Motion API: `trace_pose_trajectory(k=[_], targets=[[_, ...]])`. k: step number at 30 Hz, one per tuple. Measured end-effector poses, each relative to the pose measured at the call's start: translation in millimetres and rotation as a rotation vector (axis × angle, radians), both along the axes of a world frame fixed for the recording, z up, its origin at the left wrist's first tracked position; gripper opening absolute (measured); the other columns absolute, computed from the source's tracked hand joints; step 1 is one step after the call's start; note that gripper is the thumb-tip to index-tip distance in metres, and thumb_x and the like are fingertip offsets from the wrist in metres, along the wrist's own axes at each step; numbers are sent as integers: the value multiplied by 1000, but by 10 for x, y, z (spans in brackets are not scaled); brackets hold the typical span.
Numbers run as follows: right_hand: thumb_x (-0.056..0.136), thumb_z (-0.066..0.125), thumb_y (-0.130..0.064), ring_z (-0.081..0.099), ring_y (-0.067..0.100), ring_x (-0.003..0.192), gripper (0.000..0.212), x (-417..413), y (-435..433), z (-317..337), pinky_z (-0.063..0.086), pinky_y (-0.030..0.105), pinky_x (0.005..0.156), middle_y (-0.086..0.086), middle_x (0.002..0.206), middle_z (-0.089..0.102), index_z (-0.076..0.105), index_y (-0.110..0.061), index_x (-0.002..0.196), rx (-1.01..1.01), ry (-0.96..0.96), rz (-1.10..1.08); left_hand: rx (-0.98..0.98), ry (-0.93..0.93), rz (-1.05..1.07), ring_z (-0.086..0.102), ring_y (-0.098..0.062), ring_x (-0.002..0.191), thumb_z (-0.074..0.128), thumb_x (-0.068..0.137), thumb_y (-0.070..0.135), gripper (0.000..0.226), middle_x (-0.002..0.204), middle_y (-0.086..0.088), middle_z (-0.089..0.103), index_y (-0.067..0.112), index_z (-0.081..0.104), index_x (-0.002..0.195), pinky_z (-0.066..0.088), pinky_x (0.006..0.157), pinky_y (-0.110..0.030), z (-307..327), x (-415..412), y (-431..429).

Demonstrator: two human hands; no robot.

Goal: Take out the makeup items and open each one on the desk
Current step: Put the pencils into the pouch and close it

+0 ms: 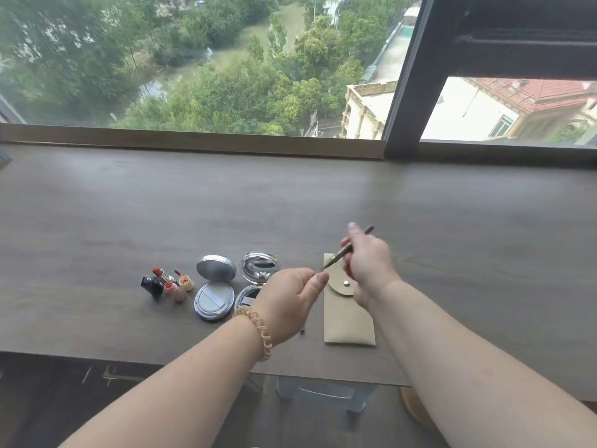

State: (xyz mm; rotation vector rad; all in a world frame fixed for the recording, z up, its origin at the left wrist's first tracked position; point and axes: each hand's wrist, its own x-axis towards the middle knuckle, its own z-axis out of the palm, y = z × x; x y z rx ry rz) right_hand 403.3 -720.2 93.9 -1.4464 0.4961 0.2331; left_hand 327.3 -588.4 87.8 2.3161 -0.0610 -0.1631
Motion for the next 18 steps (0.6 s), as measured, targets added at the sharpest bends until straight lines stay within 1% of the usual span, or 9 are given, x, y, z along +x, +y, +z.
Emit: trace_pose_trajectory(k=[3, 5, 8, 10, 11, 13, 15, 16, 18], targets=[[94, 46, -36, 34, 12, 36, 36, 296, -503, 71, 24, 20, 41, 1, 55, 38, 47, -18, 63, 34, 96, -390, 145, 50, -97, 40, -16, 56, 36, 97, 43, 45, 55, 4, 39, 16, 39, 60, 36, 61, -36, -133, -190, 218], [95, 47, -40, 41, 6, 31, 38, 383, -874, 69, 28, 22, 42, -2, 48, 48, 52, -18, 64, -72, -6, -396, 71, 106, -23, 36, -14, 54, 34, 94, 48, 46, 55, 6, 36, 18, 35, 58, 33, 58, -35, -267, -292, 460], [97, 49, -31, 58, 4, 49, 24, 262, -946, -9, 39, 15, 48, -8, 49, 63, 60, -22, 78, -140, -213, -210, -27, 148, 122, 34, -15, 57, 36, 90, 42, 40, 57, 5, 35, 15, 36, 60, 32, 60, -37, -335, -278, 640], [94, 54, -19, 63, 11, 72, 12, 105, -744, -168, 46, 16, 63, -8, 71, 69, 62, -26, 90, -305, -320, -14, -59, 155, 160, 39, -18, 60, 34, 80, 34, 30, 58, 2, 41, 15, 40, 58, 36, 63, -41, -311, -192, 646], [92, 57, -18, 62, 13, 81, 13, 16, -623, -275, 48, 22, 72, -9, 82, 69, 64, -29, 95, -438, -361, 106, -49, 162, 160, 44, -20, 63, 34, 77, 32, 28, 59, 0, 46, 14, 43, 58, 38, 65, -41, -304, -149, 627], [84, 61, -27, 61, 17, 92, 25, -181, -369, -519, 47, 35, 84, -7, 95, 67, 64, -30, 108, -748, -456, 371, 15, 167, 135, 50, -24, 73, 38, 84, 31, 32, 67, -5, 53, 15, 45, 57, 38, 68, -39, -366, -93, 607], [78, 58, -41, 57, 20, 108, 45, -387, -165, -716, 40, 38, 93, -2, 108, 67, 60, -27, 121, -1030, -548, 649, 116, 144, 105, 50, -25, 80, 46, 91, 27, 35, 74, -8, 53, 17, 43, 58, 34, 69, -35, -461, -82, 541], [77, 53, -48, 52, 20, 118, 54, -480, -75, -807, 36, 39, 98, -1, 118, 64, 56, -26, 126, -1120, -571, 752, 152, 131, 108, 52, -25, 85, 49, 92, 26, 30, 80, -9, 56, 16, 50, 64, 34, 72, -33, -517, -88, 504], [78, 37, -60, 42, 20, 132, 67, -626, 44, -971, 29, 42, 107, 0, 134, 57, 49, -26, 134, -1266, -585, 876, 190, 136, 145, 56, -23, 99, 55, 90, 28, 16, 98, -7, 64, 16, 64, 95, 39, 84, -29, -619, -111, 415]])
